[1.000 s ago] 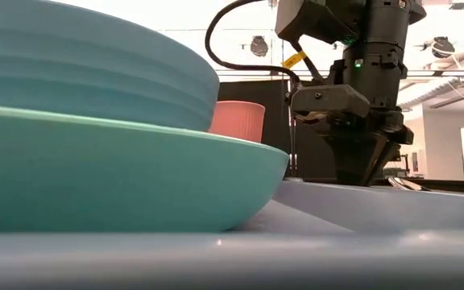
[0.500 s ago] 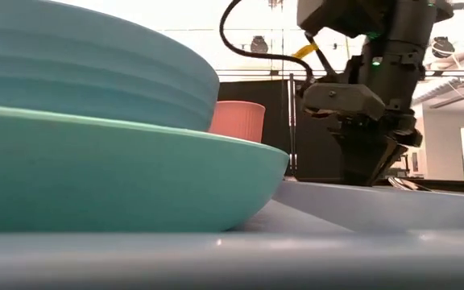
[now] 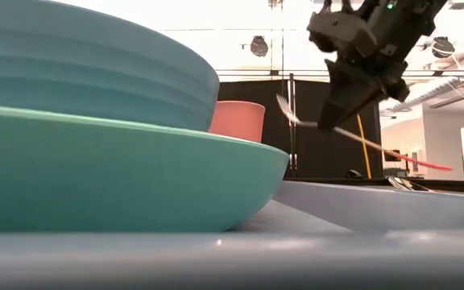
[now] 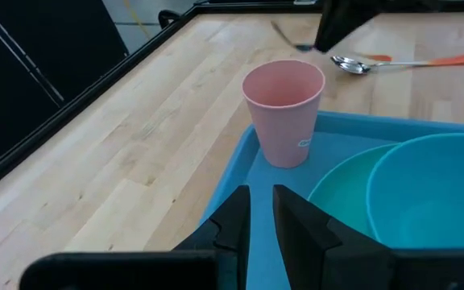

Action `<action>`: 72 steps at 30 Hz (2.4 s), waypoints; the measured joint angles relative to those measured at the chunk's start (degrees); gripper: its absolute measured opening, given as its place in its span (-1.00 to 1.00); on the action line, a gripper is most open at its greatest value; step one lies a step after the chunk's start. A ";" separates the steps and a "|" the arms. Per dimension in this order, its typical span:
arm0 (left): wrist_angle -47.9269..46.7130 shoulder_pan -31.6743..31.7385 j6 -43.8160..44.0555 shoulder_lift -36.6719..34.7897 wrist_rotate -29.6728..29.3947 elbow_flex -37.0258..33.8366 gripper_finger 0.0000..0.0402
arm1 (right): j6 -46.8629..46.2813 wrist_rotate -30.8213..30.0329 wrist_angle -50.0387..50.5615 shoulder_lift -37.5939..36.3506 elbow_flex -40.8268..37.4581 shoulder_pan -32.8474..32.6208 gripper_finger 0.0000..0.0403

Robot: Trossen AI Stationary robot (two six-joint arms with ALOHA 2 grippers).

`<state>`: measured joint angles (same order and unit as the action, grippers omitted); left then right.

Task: Set up tray
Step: Put the orange fork on top of the yellow table napkin to the left of the yellow table knife on the blue tray

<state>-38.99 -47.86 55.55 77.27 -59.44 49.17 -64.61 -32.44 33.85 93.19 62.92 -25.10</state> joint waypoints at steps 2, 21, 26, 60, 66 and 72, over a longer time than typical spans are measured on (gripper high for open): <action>-0.25 0.45 -0.95 -0.02 0.59 0.00 -0.69 | 1.03 -3.09 0.05 -1.46 -0.10 -0.89 -1.00; 7.80 12.21 -13.40 0.00 5.38 0.00 -0.69 | 54.54 -18.90 -42.43 -8.58 0.06 -1.97 -1.00; 17.78 12.66 -21.55 0.29 -9.87 0.00 -0.69 | 65.99 -10.03 -55.61 -8.31 0.06 -1.43 -1.00; 83.72 12.66 -93.33 12.99 9.51 0.02 -0.04 | 80.92 50.03 -74.31 -8.27 0.04 8.43 -1.00; 83.77 12.10 -88.40 12.99 14.41 0.02 -0.04 | 77.68 53.67 -73.57 -8.22 0.04 9.05 -1.00; 84.17 12.72 -91.61 12.97 9.91 0.02 -0.04 | 79.14 42.34 -80.89 -7.75 0.03 7.76 -1.00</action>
<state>45.17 -35.13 -36.06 90.24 -49.53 49.19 14.53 9.90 -47.04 85.44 62.96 -17.34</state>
